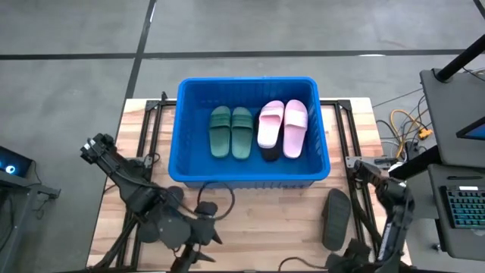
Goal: Pick and place slides into bin
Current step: Put the black slide into the bin
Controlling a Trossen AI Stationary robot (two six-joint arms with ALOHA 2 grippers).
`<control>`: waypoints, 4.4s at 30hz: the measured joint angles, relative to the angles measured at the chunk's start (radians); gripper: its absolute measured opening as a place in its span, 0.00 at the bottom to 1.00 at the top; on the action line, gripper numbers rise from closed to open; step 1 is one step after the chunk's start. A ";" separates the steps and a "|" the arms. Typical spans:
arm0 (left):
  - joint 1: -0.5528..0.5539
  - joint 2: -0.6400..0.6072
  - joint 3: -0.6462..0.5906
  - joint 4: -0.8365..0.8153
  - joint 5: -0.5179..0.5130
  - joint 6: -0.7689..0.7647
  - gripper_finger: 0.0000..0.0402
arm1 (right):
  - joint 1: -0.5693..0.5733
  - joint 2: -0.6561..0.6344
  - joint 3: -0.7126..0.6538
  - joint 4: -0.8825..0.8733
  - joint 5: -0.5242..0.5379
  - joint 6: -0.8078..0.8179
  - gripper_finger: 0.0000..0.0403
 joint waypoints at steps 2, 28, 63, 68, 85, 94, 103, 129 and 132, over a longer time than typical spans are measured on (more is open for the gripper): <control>-0.018 0.000 -0.001 -0.063 0.002 -0.003 0.54 | -0.021 0.048 0.075 0.002 -0.015 -0.031 0.54; -0.230 -0.003 -0.088 -0.532 0.054 -0.283 0.54 | -0.175 0.093 0.241 0.000 -0.006 0.075 0.54; -0.332 0.242 -0.124 -0.717 0.212 -0.552 0.30 | -0.205 0.096 0.237 0.000 0.397 -0.166 0.54; -0.333 0.270 -0.104 -0.708 0.220 -0.601 0.30 | -0.205 0.096 0.237 0.001 0.419 -0.187 0.54; -0.460 0.228 -0.111 -0.694 -0.013 -0.841 0.30 | -0.205 0.098 0.234 0.009 0.445 -0.204 0.54; -0.460 0.227 -0.149 -0.615 -0.028 -0.892 0.38 | -0.205 0.098 0.228 0.017 0.468 -0.200 0.54; -0.461 0.229 -0.182 -0.687 -0.019 -0.893 0.57 | -0.205 0.098 0.225 0.033 0.469 -0.200 0.54; -0.456 0.242 -0.277 -0.626 0.025 -0.830 0.75 | -0.206 0.098 0.219 0.062 0.468 -0.207 0.54; -0.451 0.253 -0.309 -0.627 0.059 -0.866 0.75 | -0.206 0.098 0.218 0.062 0.468 -0.207 0.54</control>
